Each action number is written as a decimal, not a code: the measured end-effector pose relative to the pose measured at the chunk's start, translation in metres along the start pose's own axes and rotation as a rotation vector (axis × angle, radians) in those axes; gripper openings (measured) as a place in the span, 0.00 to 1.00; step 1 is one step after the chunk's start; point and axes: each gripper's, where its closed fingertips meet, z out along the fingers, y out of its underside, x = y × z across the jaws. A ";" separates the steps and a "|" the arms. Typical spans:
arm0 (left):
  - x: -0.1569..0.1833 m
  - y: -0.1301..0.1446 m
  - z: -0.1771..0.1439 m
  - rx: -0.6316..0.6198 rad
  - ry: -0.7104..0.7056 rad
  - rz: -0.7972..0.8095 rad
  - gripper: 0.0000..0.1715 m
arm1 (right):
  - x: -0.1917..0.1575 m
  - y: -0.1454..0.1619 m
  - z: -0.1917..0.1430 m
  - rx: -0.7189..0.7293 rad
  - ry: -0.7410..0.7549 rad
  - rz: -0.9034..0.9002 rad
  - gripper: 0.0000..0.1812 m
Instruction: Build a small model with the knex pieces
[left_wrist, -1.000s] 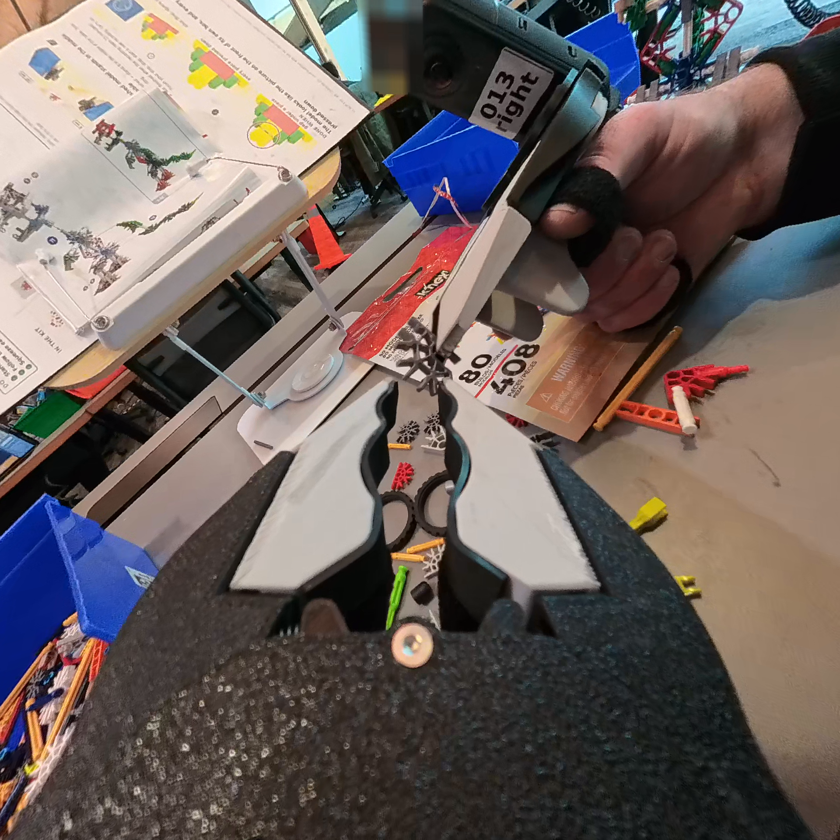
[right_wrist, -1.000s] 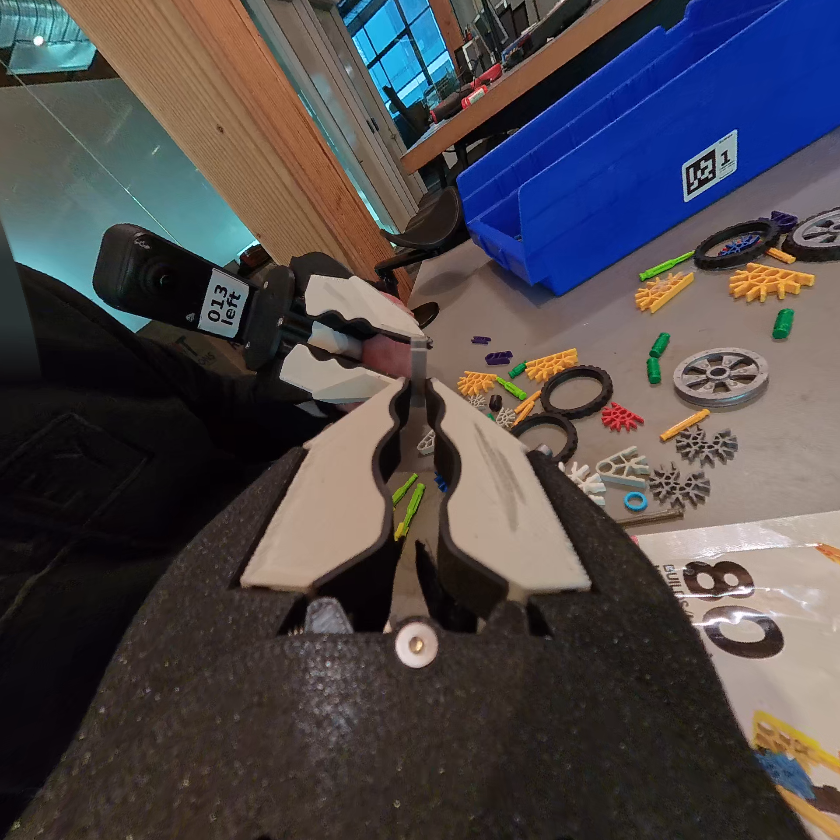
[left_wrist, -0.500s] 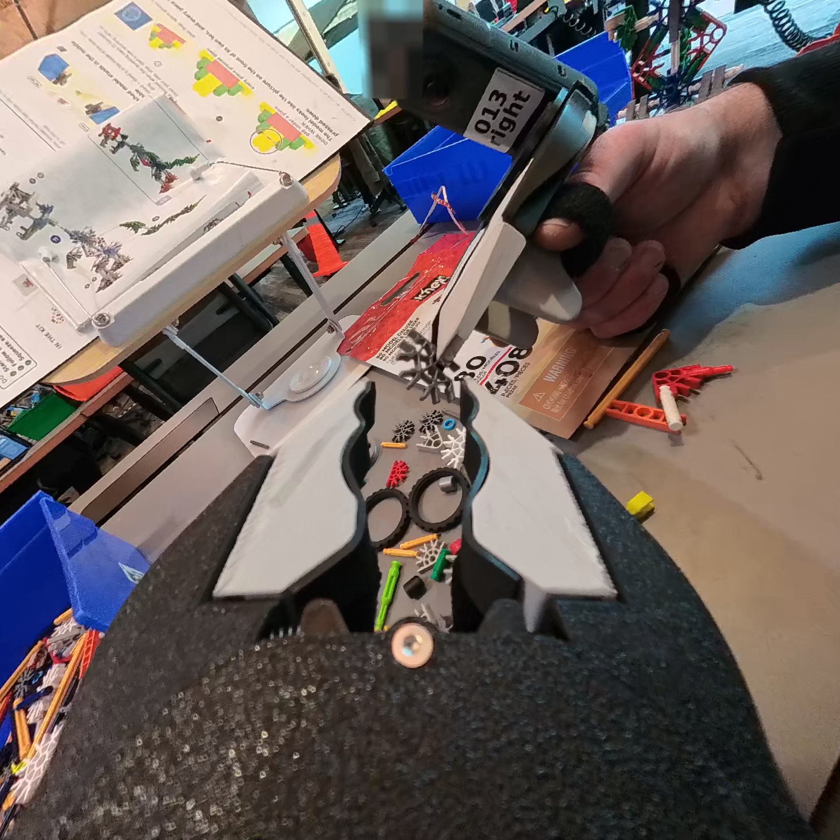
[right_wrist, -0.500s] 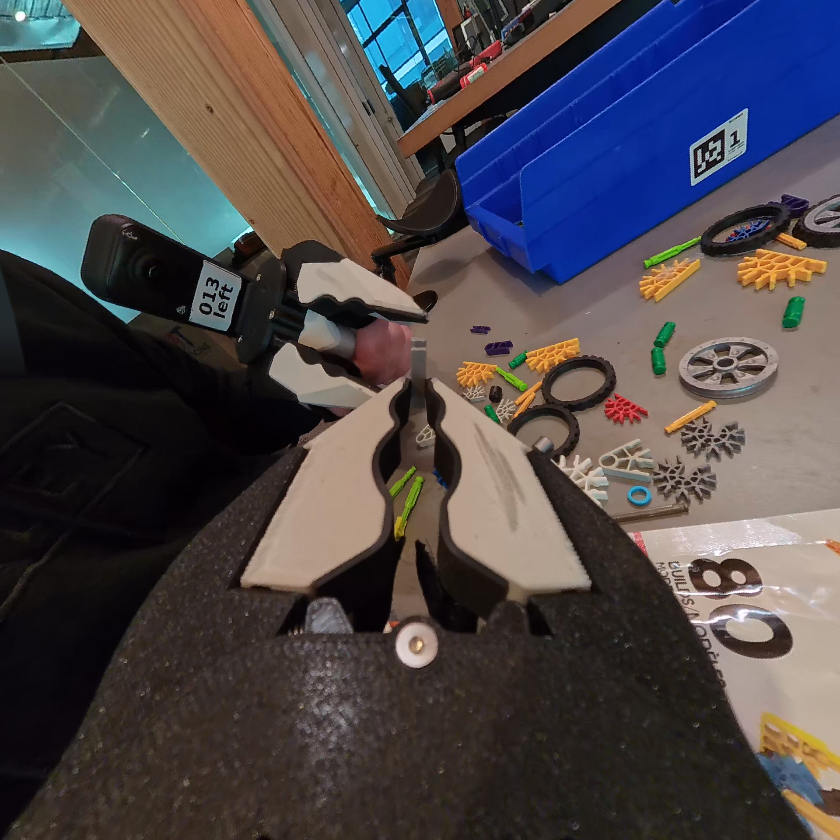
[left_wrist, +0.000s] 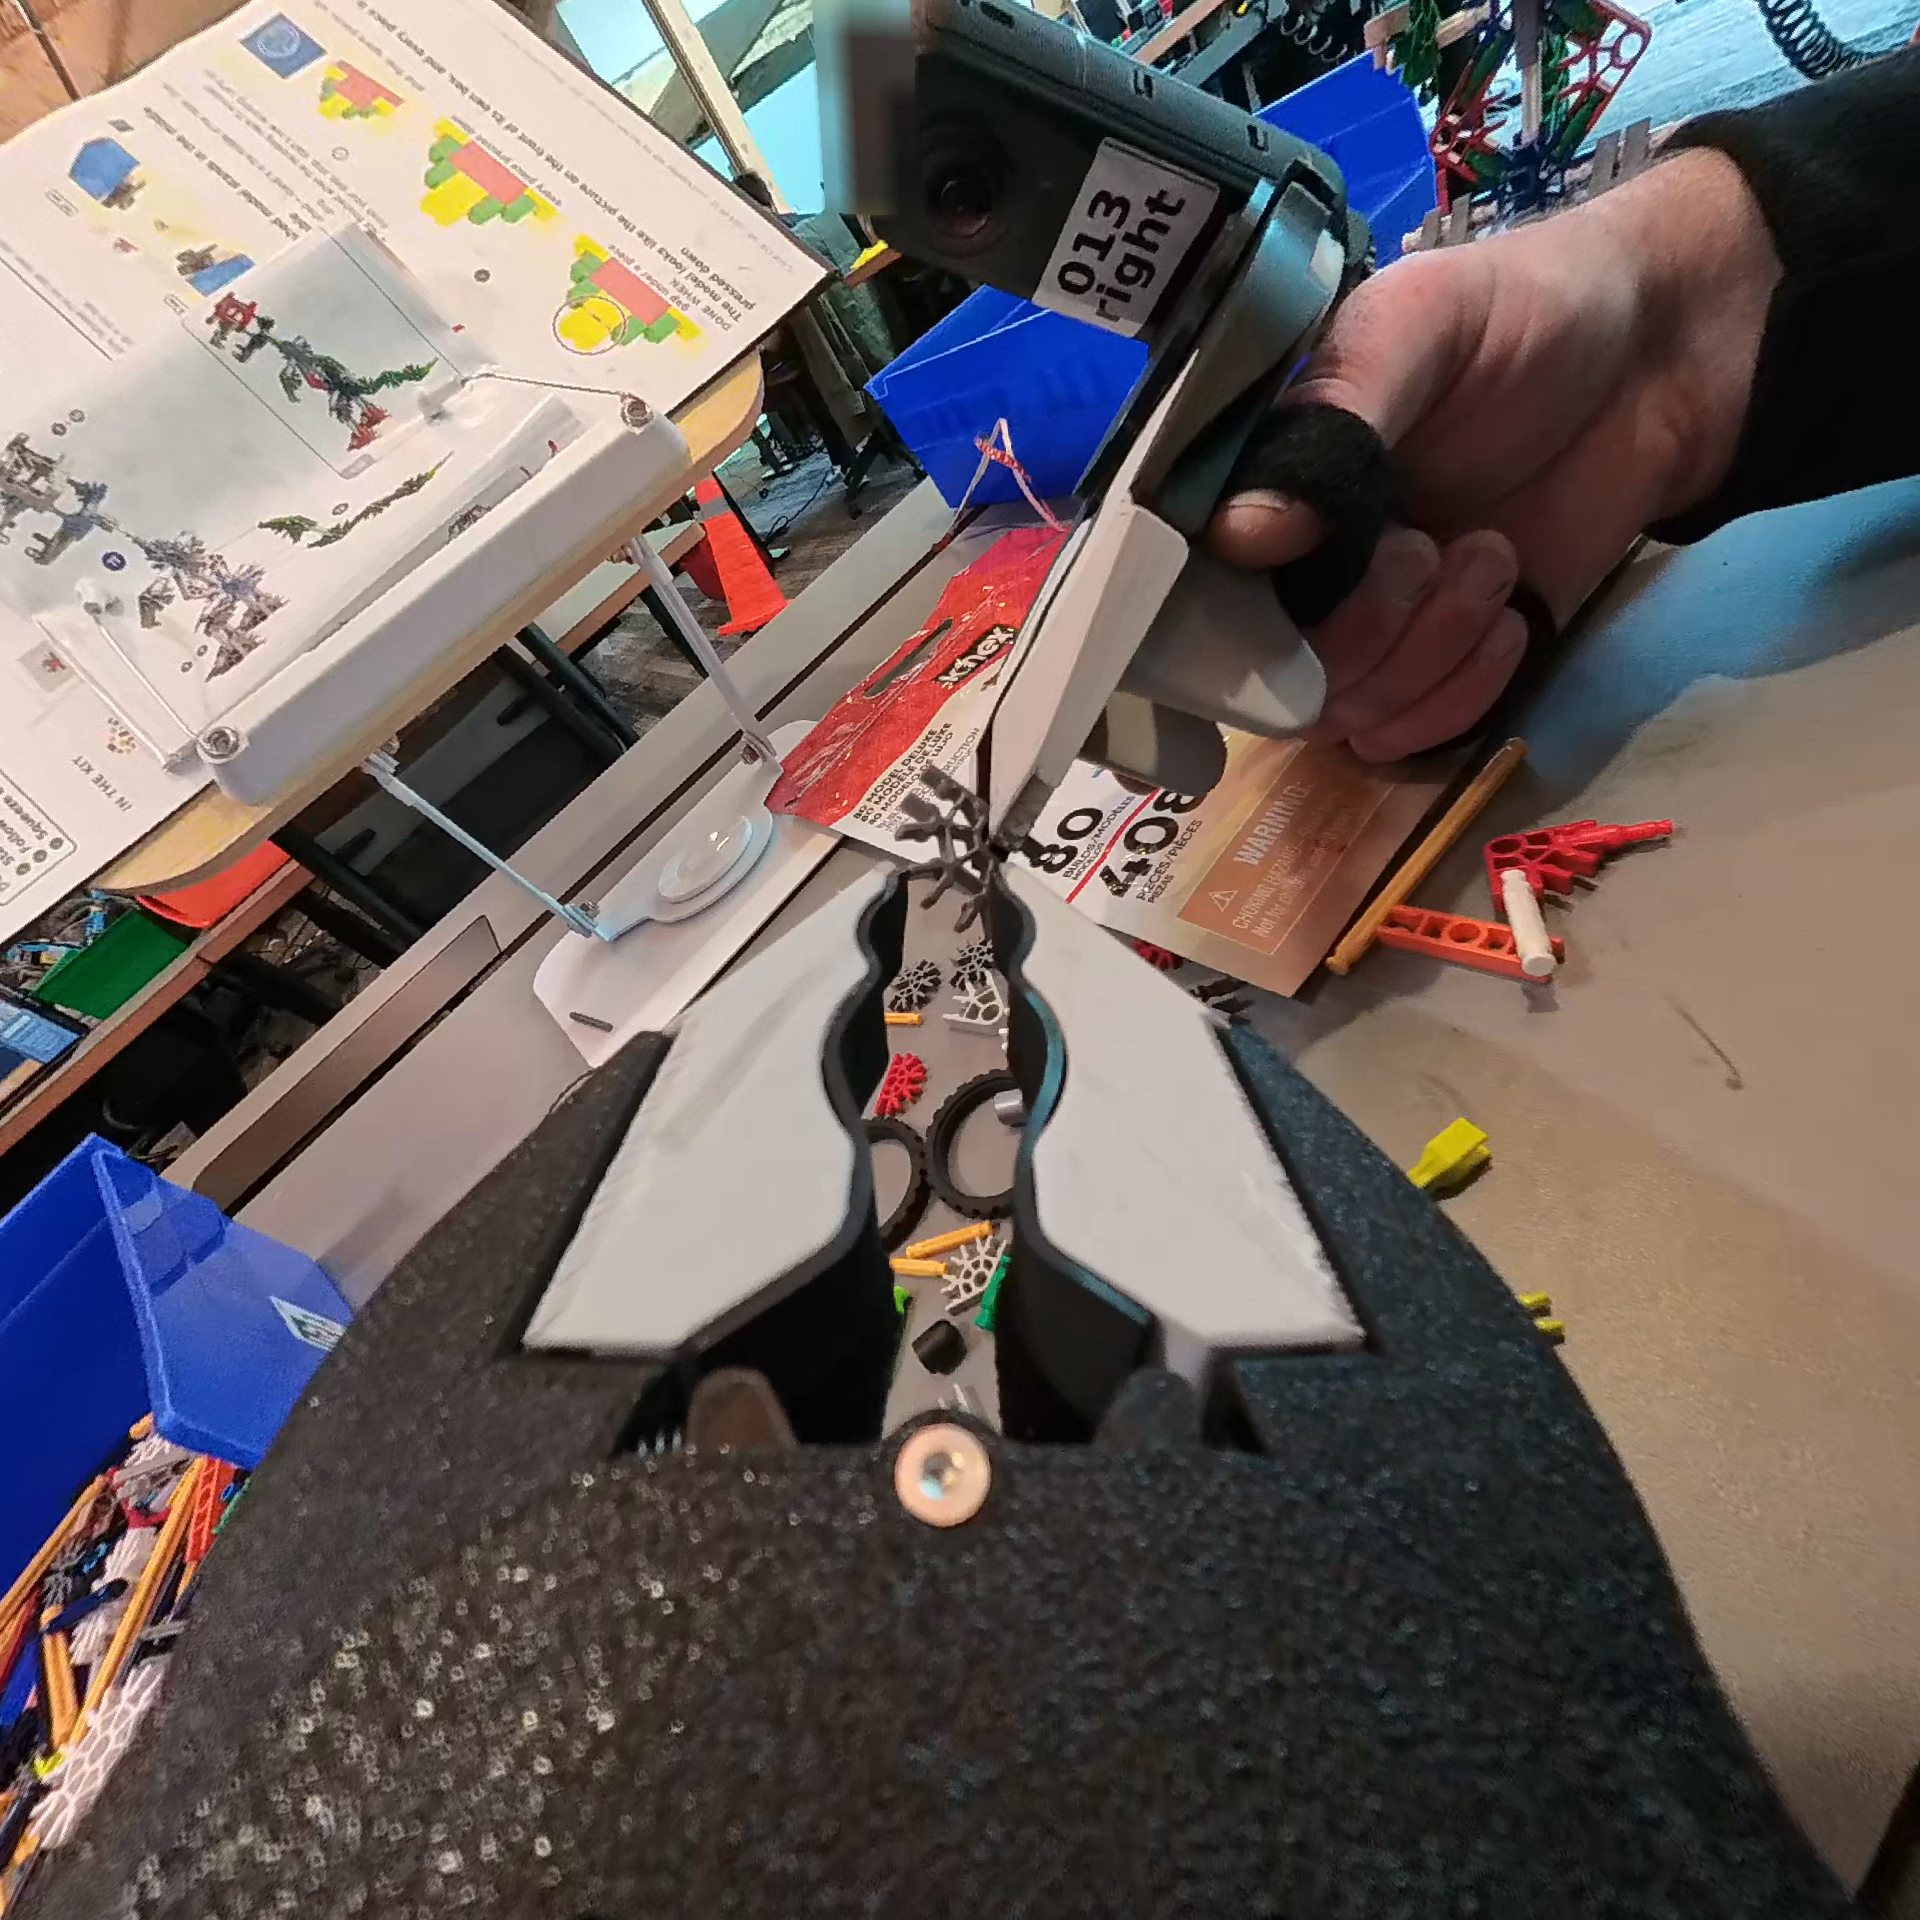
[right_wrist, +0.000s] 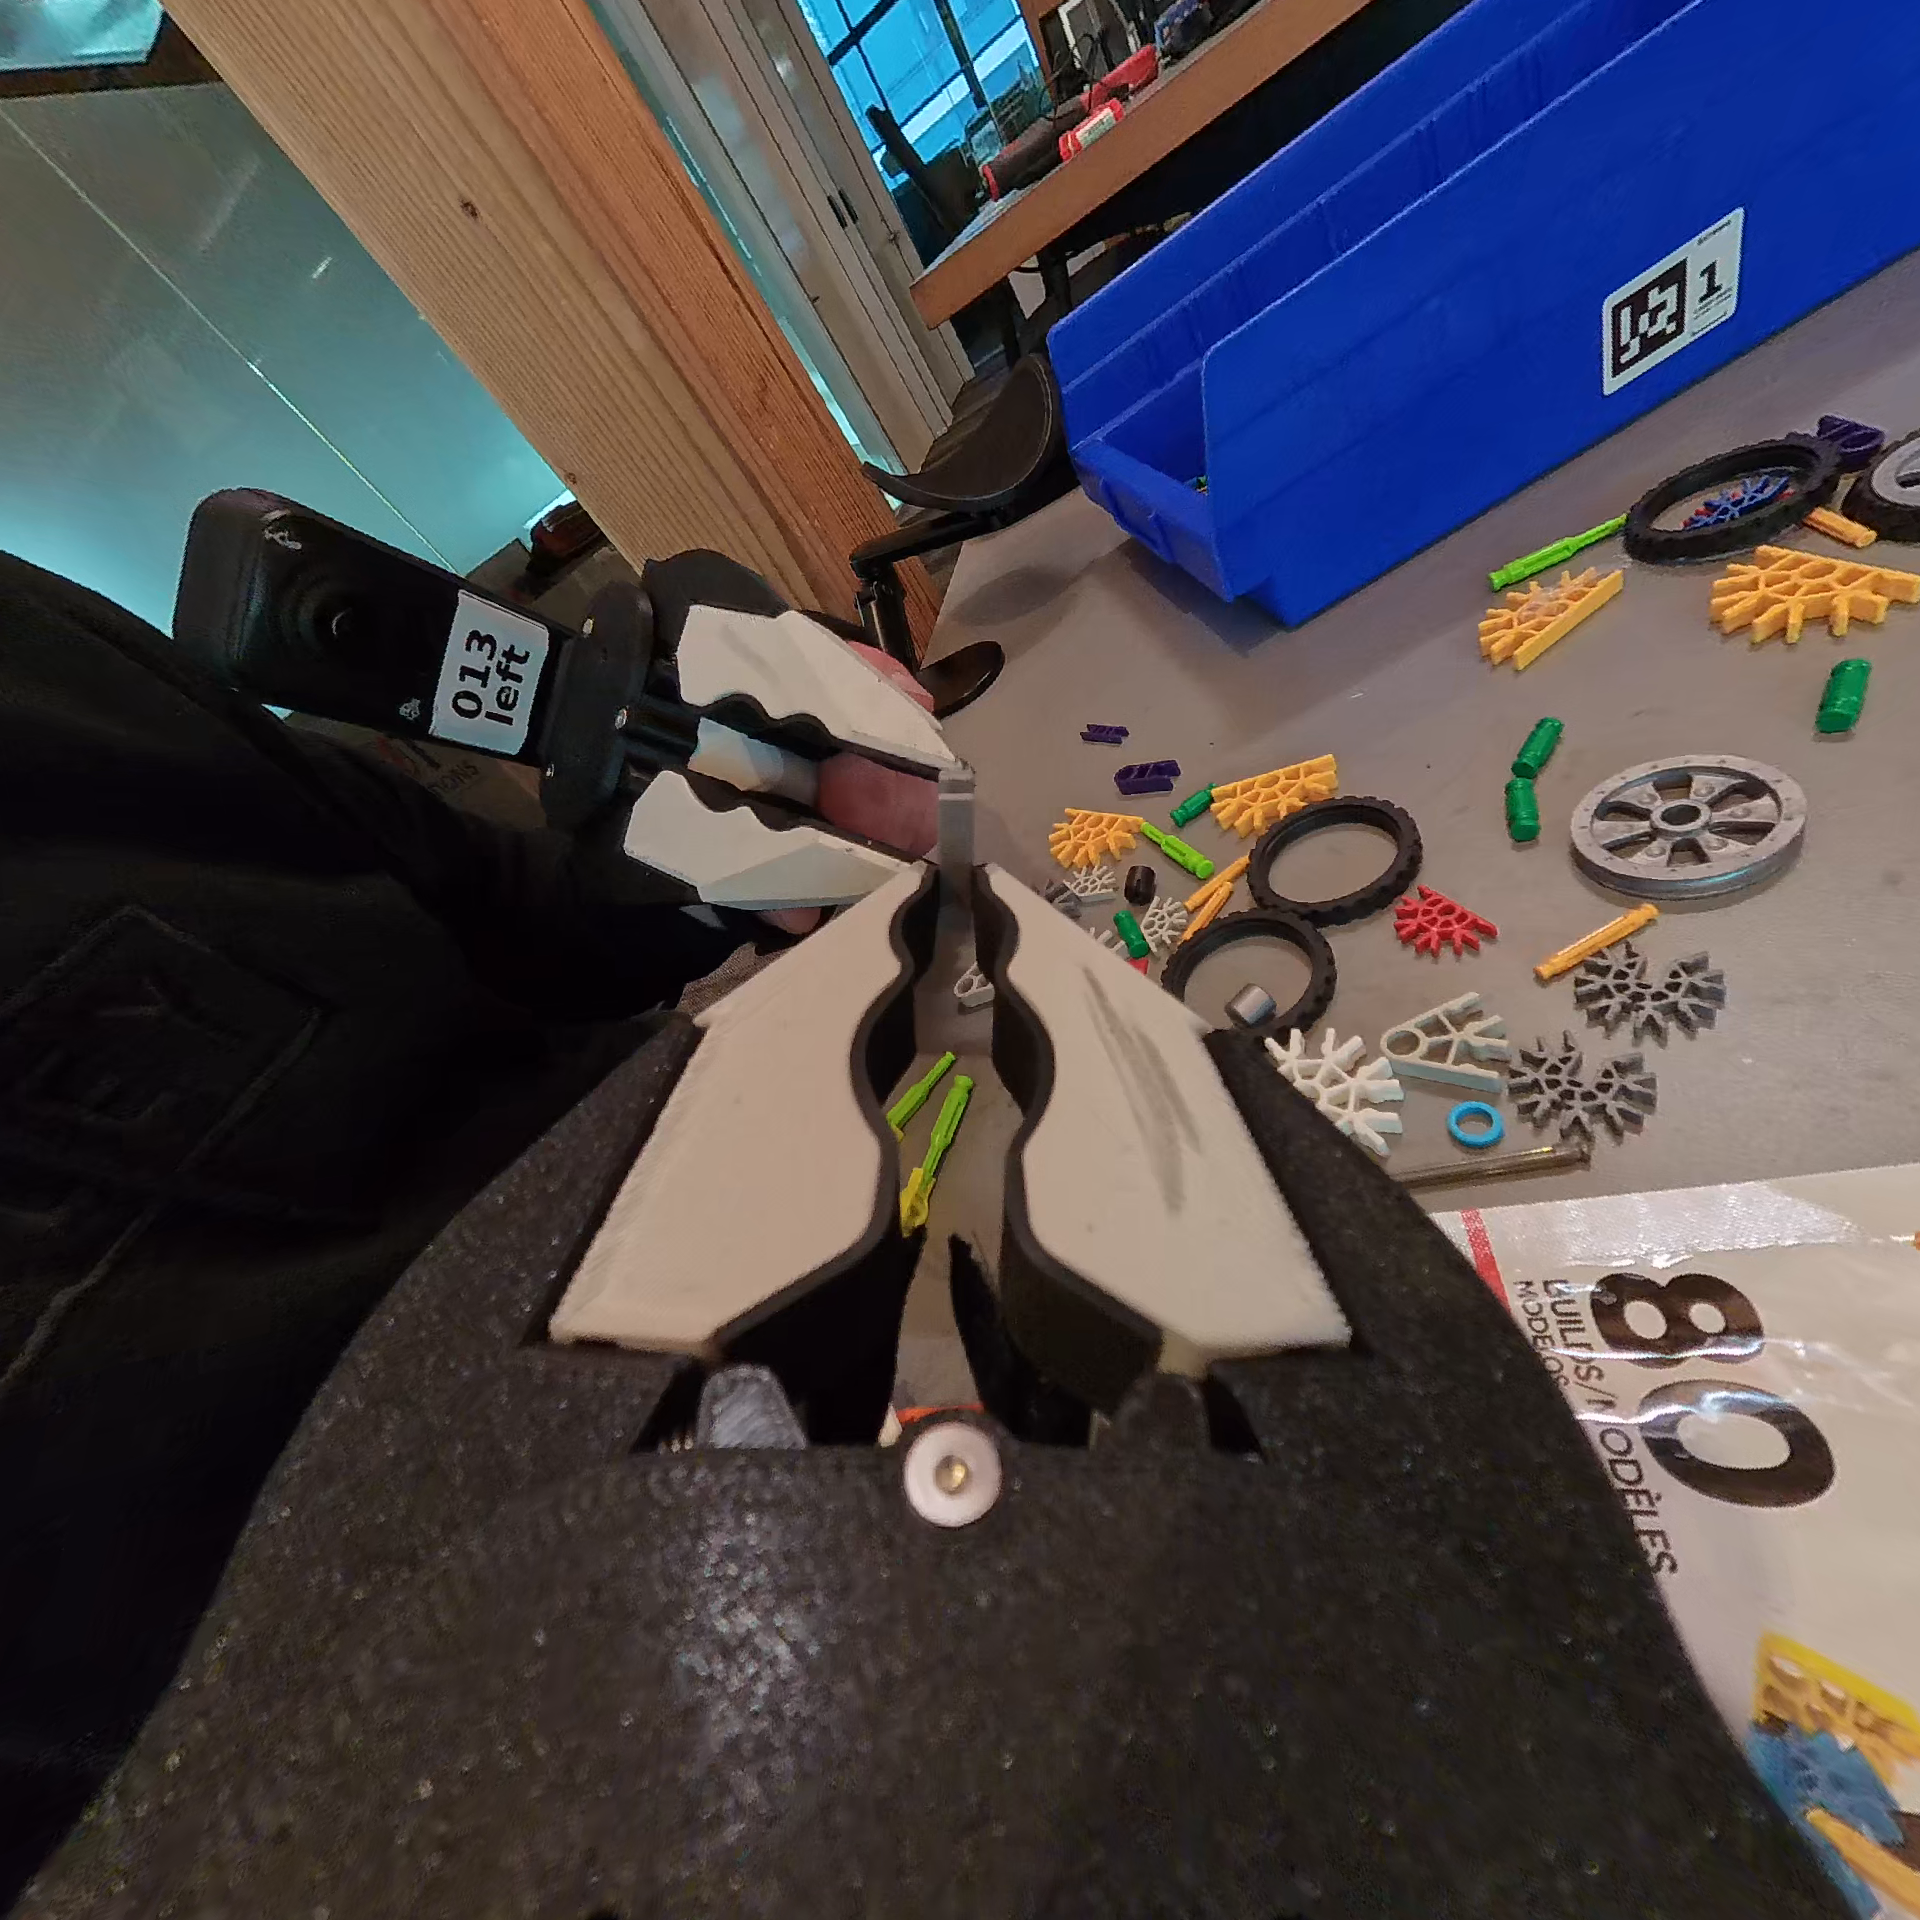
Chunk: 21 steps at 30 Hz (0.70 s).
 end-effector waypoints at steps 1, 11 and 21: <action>0.000 0.000 0.000 -0.001 -0.003 0.000 0.08 | 0.000 0.000 0.000 0.001 0.001 -0.001 0.03; -0.001 0.003 -0.003 -0.010 -0.001 -0.023 0.18 | 0.000 -0.002 -0.001 0.006 0.007 -0.004 0.03; 0.002 0.004 -0.001 -0.014 -0.001 -0.014 0.14 | -0.001 -0.002 -0.001 0.009 -0.002 0.000 0.03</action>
